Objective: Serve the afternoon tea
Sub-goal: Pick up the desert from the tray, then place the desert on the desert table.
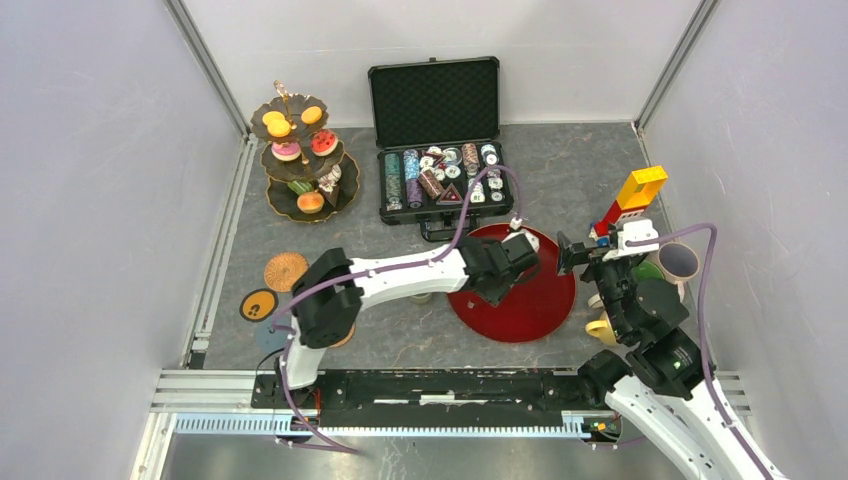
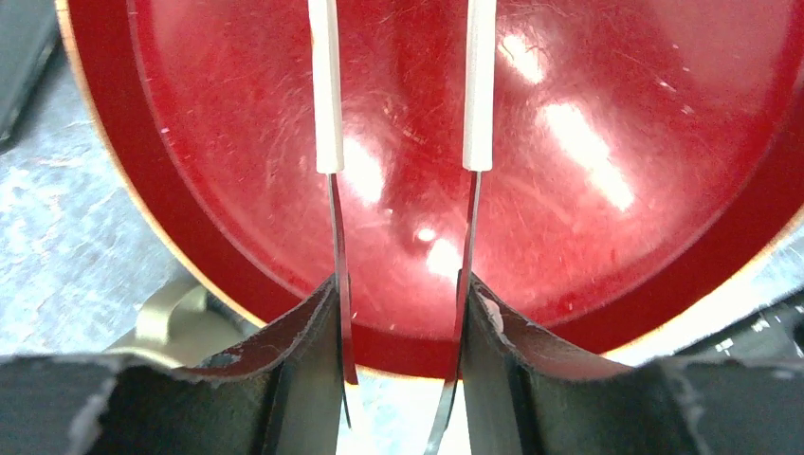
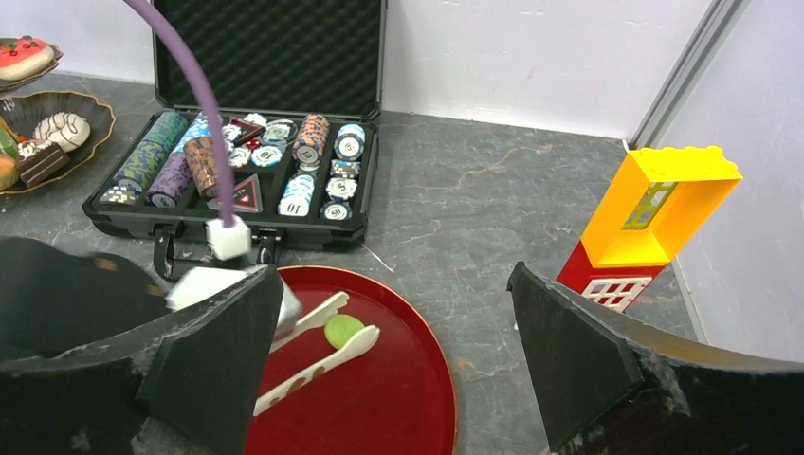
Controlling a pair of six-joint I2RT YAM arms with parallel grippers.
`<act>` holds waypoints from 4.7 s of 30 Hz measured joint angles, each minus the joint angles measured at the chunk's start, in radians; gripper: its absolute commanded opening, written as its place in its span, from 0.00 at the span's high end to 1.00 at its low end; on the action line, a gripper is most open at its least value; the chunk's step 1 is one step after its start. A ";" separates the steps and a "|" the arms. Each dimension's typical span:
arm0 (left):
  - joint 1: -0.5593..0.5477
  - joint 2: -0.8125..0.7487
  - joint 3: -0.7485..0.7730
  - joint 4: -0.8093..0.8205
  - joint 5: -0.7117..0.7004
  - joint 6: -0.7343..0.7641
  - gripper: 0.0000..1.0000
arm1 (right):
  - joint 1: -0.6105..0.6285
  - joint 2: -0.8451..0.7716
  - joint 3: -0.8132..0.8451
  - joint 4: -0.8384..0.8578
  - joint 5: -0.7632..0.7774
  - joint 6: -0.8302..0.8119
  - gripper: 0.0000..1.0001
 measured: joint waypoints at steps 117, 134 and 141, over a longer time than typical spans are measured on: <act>1.015 -0.644 0.079 -0.348 0.017 0.237 0.45 | 0.177 0.843 -0.229 0.978 0.089 -0.326 0.02; 1.014 -0.767 -0.020 -0.307 0.267 0.249 0.45 | 0.177 0.852 -0.224 0.978 0.085 -0.323 0.02; 0.960 -0.858 -0.229 -0.256 0.360 0.249 0.46 | 0.177 0.854 -0.224 0.978 0.082 -0.322 0.02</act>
